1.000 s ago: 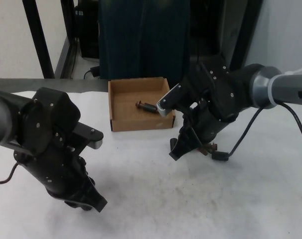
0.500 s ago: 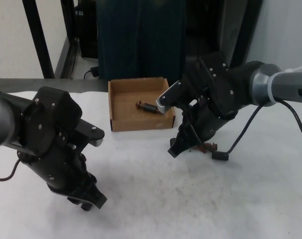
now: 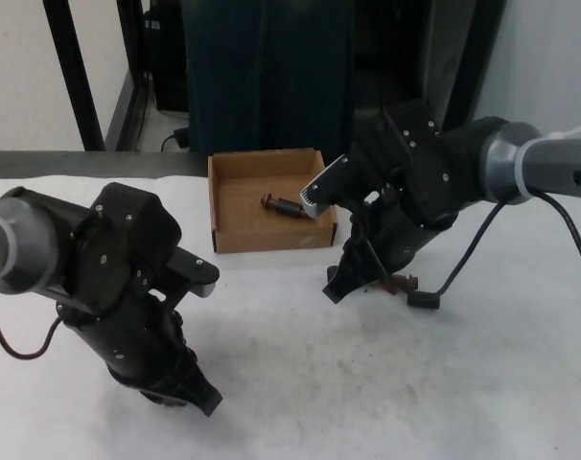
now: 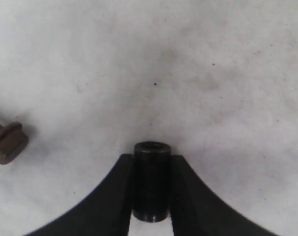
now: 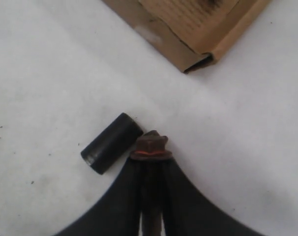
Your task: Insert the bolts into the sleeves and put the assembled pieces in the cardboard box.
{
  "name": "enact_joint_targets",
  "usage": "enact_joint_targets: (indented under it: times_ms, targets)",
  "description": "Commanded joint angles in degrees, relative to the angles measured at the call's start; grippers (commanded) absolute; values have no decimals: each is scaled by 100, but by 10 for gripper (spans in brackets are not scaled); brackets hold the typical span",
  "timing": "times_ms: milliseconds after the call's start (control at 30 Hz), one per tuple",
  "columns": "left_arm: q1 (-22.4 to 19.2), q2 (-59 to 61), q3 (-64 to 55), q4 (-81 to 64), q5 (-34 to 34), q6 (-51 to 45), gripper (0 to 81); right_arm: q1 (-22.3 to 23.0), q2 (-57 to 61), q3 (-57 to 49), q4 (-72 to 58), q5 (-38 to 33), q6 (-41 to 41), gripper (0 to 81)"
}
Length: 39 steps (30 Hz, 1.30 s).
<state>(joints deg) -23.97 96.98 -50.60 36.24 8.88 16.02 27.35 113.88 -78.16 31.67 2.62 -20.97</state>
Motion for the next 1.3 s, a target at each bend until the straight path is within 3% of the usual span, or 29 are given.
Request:
enact_joint_targets:
  times_ms: [0, 300, 667, 833, 933, 1133, 1267]
  targets:
    - [-23, 68, 0, 4, 31, 189, 6, -33, 0, -72, -55, -27, 41, 2]
    - [-23, -594, 0, -203, 31, 36, 9, 11, -290, -72, 313, 307, 338, 2]
    - [-23, -2053, 0, -1564, 323, -1301, 9, 154, -1574, -72, 462, -515, 1653, 2]
    - [-12, -2708, 68, -1909, 323, -1529, 9, 206, -2371, -72, -73, -507, 1604, 2]
    - [6, -3160, 376, -2677, 323, -1826, 9, 218, -2863, -78, -648, -568, 1647, 2]
    - [4, -4057, 1661, -5672, 341, -2170, 9, 441, -3479, -78, -1110, -645, 1710, 2]
    - [4, -4511, 2196, -5801, 973, -2270, 9, 585, -3603, -78, -1100, -636, 2027, 2]
